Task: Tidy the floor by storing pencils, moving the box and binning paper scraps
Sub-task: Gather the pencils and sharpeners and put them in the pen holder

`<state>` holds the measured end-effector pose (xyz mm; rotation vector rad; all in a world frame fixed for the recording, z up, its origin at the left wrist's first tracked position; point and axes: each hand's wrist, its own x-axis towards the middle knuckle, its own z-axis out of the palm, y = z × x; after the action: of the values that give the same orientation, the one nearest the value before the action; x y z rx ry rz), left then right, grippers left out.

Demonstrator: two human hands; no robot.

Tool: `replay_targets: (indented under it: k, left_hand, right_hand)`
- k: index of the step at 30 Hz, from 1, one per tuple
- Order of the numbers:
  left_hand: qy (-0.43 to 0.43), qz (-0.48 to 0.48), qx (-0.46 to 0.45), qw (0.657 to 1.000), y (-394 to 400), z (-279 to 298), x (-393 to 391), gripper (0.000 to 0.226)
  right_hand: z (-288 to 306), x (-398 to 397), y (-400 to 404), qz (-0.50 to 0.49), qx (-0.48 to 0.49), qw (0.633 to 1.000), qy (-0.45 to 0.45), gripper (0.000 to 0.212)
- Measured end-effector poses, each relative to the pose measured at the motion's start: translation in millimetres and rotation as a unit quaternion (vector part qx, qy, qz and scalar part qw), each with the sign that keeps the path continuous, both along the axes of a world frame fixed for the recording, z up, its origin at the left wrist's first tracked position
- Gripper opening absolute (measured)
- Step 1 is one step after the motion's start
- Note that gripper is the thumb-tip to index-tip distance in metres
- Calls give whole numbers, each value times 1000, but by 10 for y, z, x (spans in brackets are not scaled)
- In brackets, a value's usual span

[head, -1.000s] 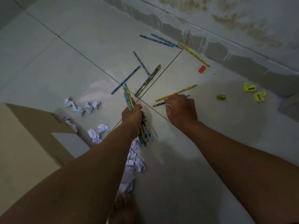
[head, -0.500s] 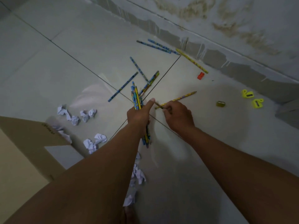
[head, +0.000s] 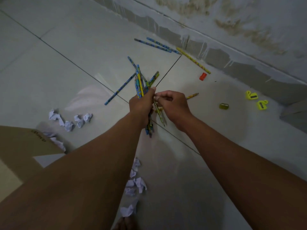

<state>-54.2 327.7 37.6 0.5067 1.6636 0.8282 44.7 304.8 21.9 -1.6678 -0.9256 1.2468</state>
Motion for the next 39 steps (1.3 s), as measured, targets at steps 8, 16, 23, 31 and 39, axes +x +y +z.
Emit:
replay_targets:
  k: [8, 16, 23, 31, 39]
  left_hand:
    - [37, 9, -17, 999, -18, -108, -145, 34]
    - [51, 6, -22, 998, -67, -186, -285, 25]
    - [-27, 41, 6, 999, -74, -170, -232, 18]
    - [11, -14, 23, 1000, 270, -38, -118, 20]
    - [-3, -178, 55, 982, 508, 101, 235, 19]
  right_hand:
    - [-270, 197, 17, 79, 34, 955, -285, 24]
    - [-424, 297, -44, 220, 63, 836, -498, 31]
    - [-376, 233, -76, 227, 46, 804, -548, 17]
    - [111, 47, 394, -69, -29, 982, -172, 4]
    - [393, 323, 653, -144, -21, 989, -42, 7]
